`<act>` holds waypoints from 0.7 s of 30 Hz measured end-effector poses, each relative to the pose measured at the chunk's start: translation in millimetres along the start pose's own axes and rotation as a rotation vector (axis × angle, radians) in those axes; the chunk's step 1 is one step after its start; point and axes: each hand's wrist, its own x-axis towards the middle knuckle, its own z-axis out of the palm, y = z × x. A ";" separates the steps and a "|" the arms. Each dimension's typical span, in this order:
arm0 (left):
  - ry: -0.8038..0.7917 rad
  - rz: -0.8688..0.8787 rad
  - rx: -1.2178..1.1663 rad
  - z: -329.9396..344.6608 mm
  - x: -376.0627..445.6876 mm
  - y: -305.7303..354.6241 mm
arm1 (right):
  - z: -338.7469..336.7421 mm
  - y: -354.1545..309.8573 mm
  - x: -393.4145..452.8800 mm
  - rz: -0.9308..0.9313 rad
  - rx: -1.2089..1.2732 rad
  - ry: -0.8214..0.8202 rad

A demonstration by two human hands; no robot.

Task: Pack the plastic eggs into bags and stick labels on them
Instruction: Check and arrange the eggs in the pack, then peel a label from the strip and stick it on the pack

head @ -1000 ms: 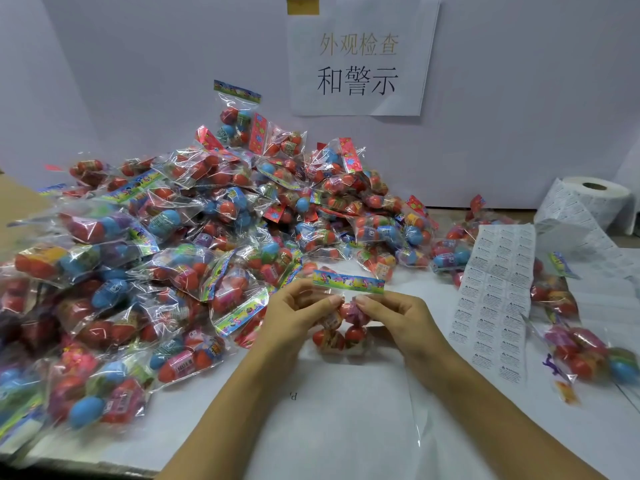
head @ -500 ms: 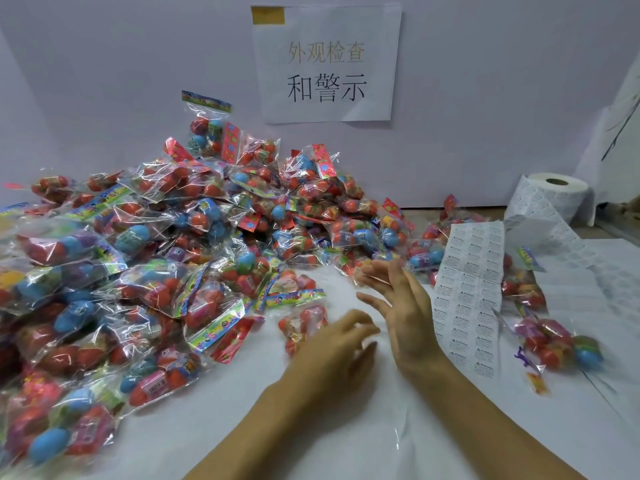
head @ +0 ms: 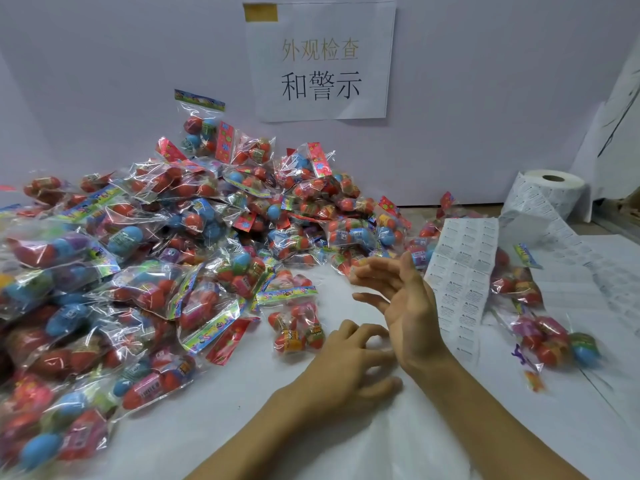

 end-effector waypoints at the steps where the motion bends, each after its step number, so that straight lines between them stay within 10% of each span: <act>1: 0.001 -0.011 -0.038 -0.8 1.0 -1.5 | -1.0 -1.5 0.6 -0.002 0.001 0.001; 14: 0.177 -0.285 -1.170 -20.8 -16.9 -19.2 | -13.4 -13.7 12.2 0.111 0.212 0.029; 21: 0.237 -0.383 -1.200 -28.5 -19.0 -34.5 | -18.8 -14.1 15.3 0.116 0.007 -0.040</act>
